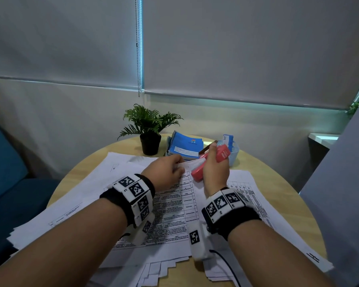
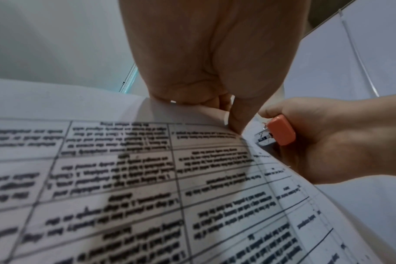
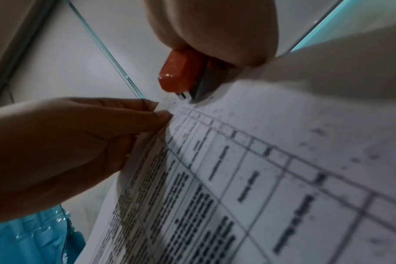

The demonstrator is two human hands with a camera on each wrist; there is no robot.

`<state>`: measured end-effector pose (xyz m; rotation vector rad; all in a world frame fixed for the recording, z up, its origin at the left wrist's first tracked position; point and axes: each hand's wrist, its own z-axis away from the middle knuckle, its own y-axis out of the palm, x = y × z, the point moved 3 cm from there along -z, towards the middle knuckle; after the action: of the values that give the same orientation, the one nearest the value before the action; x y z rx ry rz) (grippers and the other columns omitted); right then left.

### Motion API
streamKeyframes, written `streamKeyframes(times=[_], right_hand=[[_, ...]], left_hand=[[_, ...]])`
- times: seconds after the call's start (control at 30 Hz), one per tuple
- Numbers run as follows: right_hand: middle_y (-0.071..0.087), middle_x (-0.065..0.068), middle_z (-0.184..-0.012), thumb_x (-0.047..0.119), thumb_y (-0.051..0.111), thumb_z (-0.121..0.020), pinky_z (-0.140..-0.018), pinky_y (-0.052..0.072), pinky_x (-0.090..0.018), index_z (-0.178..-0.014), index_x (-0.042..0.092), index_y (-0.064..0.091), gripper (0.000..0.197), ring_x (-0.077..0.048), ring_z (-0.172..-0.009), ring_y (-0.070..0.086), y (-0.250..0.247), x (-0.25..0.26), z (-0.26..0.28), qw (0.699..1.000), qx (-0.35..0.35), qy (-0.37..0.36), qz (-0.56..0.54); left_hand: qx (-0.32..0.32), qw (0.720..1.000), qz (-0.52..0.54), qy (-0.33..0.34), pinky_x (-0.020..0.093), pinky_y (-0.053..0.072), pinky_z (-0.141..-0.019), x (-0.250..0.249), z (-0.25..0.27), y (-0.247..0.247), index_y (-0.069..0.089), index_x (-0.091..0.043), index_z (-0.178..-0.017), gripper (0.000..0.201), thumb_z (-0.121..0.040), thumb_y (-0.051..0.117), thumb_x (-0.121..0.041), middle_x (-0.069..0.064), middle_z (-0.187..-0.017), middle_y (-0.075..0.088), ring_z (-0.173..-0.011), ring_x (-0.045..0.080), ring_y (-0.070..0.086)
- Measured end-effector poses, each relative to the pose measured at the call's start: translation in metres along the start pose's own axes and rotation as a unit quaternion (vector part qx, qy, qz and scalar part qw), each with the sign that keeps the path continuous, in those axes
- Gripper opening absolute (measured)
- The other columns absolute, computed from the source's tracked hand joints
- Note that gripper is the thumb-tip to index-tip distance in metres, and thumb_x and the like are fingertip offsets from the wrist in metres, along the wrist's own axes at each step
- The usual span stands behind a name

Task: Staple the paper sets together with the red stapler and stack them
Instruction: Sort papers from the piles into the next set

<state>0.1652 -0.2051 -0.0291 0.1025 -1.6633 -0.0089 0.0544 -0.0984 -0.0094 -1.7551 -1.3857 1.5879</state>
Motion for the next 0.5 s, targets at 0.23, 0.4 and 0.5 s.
streamKeyframes(times=[0.23, 0.4, 0.5], right_hand=[[0.069, -0.005, -0.093, 0.056, 0.049, -0.090, -0.082, 0.051, -0.035, -0.100, 0.010, 0.064, 0.049, -0.023, -0.088, 0.064, 0.0049, -0.0034, -0.0030, 0.999, -0.035, 0.007, -0.008], [0.068, -0.005, -0.088, 0.051, 0.055, -0.090, -0.085, 0.052, -0.040, -0.093, 0.012, 0.065, 0.041, -0.025, -0.087, 0.065, 0.0050, -0.0073, -0.0057, 0.999, -0.051, -0.002, -0.018], [0.068, -0.004, -0.084, 0.052, 0.055, -0.089, -0.085, 0.053, -0.043, -0.082, 0.018, 0.062, 0.036, -0.025, -0.085, 0.066, 0.0053, -0.0089, -0.0082, 0.999, -0.033, -0.002, -0.026]], left_hand=[[0.003, 1.000, 0.008, 0.010, 0.025, 0.039, -0.070, -0.0051, 0.0045, 0.0034, 0.045, -0.024, -0.090, 0.008, -0.094, 0.052, -0.027, -0.004, -0.086, 0.054, -0.081, 0.015, 0.050], [0.016, 1.000, 0.018, 0.009, 0.030, 0.047, -0.077, -0.0067, 0.0058, 0.0062, 0.047, -0.024, -0.092, 0.007, -0.093, 0.053, -0.027, -0.002, -0.089, 0.057, -0.087, 0.018, 0.056], [0.015, 1.000, 0.014, 0.014, 0.028, 0.045, -0.076, -0.0078, 0.0057, 0.0072, 0.049, -0.023, -0.095, 0.005, -0.094, 0.052, -0.026, -0.002, -0.090, 0.058, -0.086, 0.016, 0.055]])
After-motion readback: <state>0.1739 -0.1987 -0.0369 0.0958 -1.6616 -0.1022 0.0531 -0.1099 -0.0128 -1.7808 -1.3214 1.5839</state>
